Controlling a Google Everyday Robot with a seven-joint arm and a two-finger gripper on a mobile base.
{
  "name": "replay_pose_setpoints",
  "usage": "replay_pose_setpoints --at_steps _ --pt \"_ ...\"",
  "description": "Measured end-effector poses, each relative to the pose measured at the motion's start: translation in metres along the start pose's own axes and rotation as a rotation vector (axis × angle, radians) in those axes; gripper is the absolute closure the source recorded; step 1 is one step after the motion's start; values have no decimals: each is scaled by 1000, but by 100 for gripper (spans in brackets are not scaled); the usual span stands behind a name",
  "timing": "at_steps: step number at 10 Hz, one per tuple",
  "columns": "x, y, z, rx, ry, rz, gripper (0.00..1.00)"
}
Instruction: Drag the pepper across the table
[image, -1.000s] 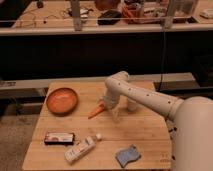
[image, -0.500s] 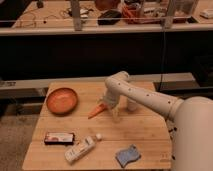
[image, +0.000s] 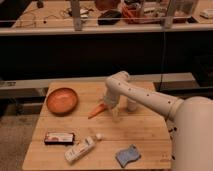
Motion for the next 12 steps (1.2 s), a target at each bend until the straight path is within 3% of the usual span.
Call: replay_pose_setpoints --at_steps 12 --pt "0 0 2 0 0 10 20"
